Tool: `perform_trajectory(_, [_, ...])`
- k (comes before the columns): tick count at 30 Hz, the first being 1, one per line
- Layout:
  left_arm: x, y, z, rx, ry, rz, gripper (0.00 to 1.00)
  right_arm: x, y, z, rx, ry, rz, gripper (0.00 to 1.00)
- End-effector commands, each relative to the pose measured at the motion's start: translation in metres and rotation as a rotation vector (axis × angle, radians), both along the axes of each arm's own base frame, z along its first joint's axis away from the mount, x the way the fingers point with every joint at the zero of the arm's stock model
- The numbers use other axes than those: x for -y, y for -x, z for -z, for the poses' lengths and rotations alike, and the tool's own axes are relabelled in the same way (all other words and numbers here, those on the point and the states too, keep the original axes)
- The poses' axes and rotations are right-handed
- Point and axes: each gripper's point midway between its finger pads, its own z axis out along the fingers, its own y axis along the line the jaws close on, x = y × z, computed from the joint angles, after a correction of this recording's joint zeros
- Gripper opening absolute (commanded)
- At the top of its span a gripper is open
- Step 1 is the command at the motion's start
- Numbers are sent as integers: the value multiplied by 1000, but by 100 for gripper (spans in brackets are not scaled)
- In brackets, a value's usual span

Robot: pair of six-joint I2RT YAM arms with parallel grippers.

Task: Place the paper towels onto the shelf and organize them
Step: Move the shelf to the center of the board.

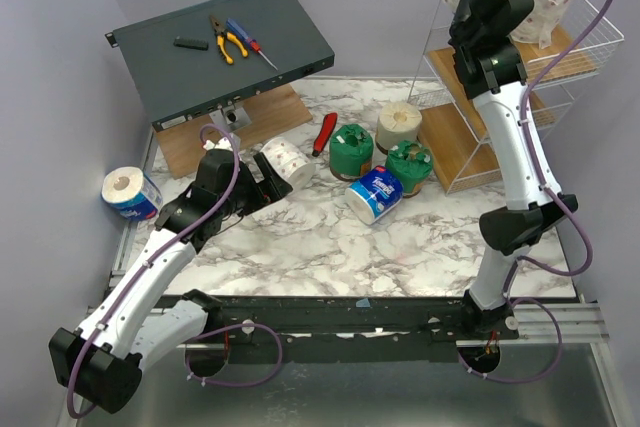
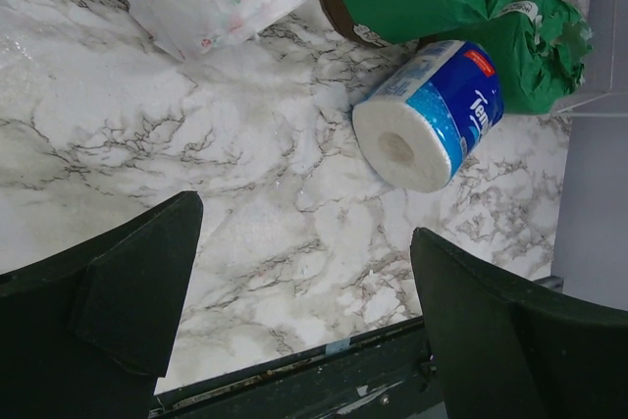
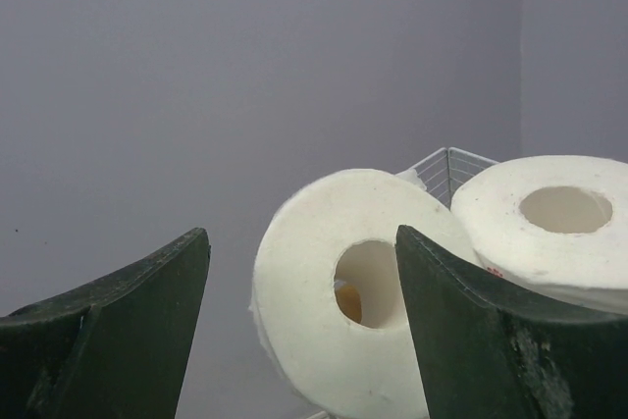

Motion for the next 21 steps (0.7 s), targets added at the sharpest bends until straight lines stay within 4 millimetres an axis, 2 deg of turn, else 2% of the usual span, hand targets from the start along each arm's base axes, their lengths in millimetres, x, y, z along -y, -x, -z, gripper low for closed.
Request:
perform_trajectory(1, [3,4,9,-25,-10,29,92,-2,-7,-4,30,-6,-19,80])
perform_trajectory(6, [4,4,16,-47,-20,33,92,-9,-20,4,21,-8,-44,80])
perform_trajectory(10, [4,4,19,-52,-25,35,92,-14,-25,2,39,-14,-63,80])
perform_trajectory(14, [4,3,19,-55,-28,37,92,-14,-20,-7,62,-20,-77,83])
perform_trajectory(21, [6,2,16,-52,-20,39,92,-8,3,-31,120,-56,-96,86])
